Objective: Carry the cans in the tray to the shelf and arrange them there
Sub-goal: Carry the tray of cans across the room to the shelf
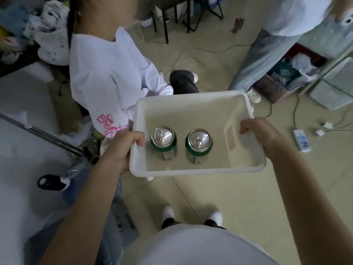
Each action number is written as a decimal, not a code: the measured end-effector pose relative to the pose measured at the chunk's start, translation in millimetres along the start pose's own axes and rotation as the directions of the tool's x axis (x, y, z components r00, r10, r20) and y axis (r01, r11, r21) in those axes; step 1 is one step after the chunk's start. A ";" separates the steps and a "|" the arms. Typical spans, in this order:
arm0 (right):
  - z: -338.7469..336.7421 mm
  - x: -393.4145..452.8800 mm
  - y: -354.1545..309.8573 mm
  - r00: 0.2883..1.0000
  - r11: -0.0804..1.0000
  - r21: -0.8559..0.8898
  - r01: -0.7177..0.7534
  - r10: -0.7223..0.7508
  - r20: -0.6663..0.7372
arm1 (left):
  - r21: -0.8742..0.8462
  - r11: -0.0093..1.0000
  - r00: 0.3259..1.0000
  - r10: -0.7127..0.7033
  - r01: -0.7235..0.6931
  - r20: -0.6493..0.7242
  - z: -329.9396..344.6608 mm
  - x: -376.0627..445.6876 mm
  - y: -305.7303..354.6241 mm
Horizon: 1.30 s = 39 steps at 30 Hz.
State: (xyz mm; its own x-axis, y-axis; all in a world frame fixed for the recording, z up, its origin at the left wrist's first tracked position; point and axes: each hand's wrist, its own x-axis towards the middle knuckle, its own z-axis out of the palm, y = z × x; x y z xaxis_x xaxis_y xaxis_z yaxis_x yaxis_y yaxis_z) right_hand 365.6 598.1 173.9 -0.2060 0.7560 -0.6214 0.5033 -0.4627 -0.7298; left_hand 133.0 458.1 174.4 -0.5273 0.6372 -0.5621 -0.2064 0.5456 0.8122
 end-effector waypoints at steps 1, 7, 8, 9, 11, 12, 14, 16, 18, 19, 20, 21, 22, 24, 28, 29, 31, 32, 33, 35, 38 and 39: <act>-14.8 7.2 0.5 1.000 1.000 0.005 -0.003 0.003 -0.008 | 0.018 1.000 1.000 -0.007 0.006 0.013 15.8 5.4 6.2; -76.4 65.7 -16.3 1.000 0.999 0.037 -0.029 0.029 -0.007 | 0.051 0.998 0.999 -0.036 0.034 0.036 84.8 57.4 38.2; -82.3 75.2 -24.2 0.999 0.999 0.039 -0.037 0.037 -0.006 | 0.044 0.998 0.999 -0.037 0.035 0.034 92.8 68.9 44.3; -87.7 87.7 -31.2 0.999 0.998 0.036 -0.044 0.044 -0.001 | 0.041 0.999 0.999 -0.037 0.035 0.031 100.8 80.7 51.8; -97.4 115.5 -47.1 0.999 0.998 0.036 -0.054 0.053 0.008 | 0.047 0.999 1.000 -0.024 0.023 0.017 115.6 107.2 69.1; -101.7 130.3 -55.5 0.999 0.998 0.037 -0.053 0.052 0.010 | 0.055 0.998 1.000 -0.018 0.017 0.017 122.2 120.9 78.6; -109.0 161.3 -74.1 0.999 0.999 0.037 -0.036 0.036 0.015 | 0.054 0.999 1.000 -0.011 0.009 0.029 134.3 149.9 99.4; -117.2 191.8 -96.0 0.999 0.998 0.044 -0.036 0.036 -0.003 | 0.052 0.999 0.999 -0.001 -0.001 0.033 144.9 180.4 121.9; -125.4 217.7 -119.9 0.999 0.999 0.039 -0.034 0.034 -0.005 | 0.054 0.999 0.999 -0.001 -0.001 0.032 154.0 205.9 144.5; -130.0 231.2 -131.4 1.000 0.999 0.042 -0.030 0.030 -0.001 | 0.055 0.998 0.999 0.005 -0.007 0.037 158.8 218.4 156.3; -134.5 243.8 -145.4 1.000 0.999 0.044 -0.027 0.027 -0.001 | 0.053 0.999 0.999 0.011 -0.013 0.041 163.4 231.6 168.3; -138.3 256.5 -157.1 1.000 0.999 0.041 -0.025 0.026 -0.005 | 0.056 0.998 0.999 0.014 -0.016 0.038 167.6 242.7 179.1; -141.7 268.8 -169.3 1.000 0.999 0.040 -0.025 0.025 -0.006 | 0.065 0.998 0.999 0.014 -0.016 0.030 171.6 253.6 189.1; -147.5 297.2 -193.9 0.999 0.999 0.027 -0.036 0.036 -0.009 | 0.076 0.997 1.000 0.006 -0.008 0.026 181.4 277.3 211.0; -165.0 364.6 -233.3 0.999 1.000 -0.002 -0.027 0.027 0.024 | 0.084 0.996 0.999 0.026 -0.024 -0.024 205.7 327.7 249.8; -167.3 380.3 -244.1 0.999 1.000 0.000 -0.019 0.019 0.042 | 0.081 0.996 0.999 0.026 -0.022 -0.044 213.0 339.9 258.9; -174.4 412.3 -264.9 0.998 1.000 0.001 -0.003 0.003 0.055 | 0.056 0.998 0.996 0.011 -0.007 -0.083 227.0 366.8 276.5; -177.8 425.5 -275.6 0.999 1.000 -0.001 -0.008 0.008 0.050 | 0.042 0.999 0.996 -0.005 0.009 -0.093 233.0 378.6 285.3; -181.1 437.0 -285.0 0.999 1.000 -0.012 -0.020 0.020 0.051 | 0.032 0.999 0.995 -0.020 0.023 -0.102 238.2 388.4 293.0; -190.3 464.5 -302.3 0.996 0.999 -0.019 -0.027 0.029 0.080 | 0.006 1.000 0.993 -0.014 0.015 -0.120 245.9 408.9 309.1; -198.5 498.0 -324.7 0.997 1.000 -0.022 -0.013 0.015 0.073 | 0.007 1.000 0.990 -0.020 0.021 -0.140 255.8 435.1 330.7; -198.6 506.5 -332.0 0.998 1.000 -0.010 -0.017 0.018 0.066 | 0.003 1.000 0.989 -0.027 0.028 -0.145 258.3 444.2 336.8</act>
State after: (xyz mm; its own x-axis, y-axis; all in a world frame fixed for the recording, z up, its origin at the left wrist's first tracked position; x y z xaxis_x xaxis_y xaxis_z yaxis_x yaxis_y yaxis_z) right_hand 260.8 1226.6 158.2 -0.2522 0.7153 -0.6518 0.5154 -0.4708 -0.7161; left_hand 42.1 1065.5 158.0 -0.6355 0.5366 -0.5552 -0.2181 0.5650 0.7957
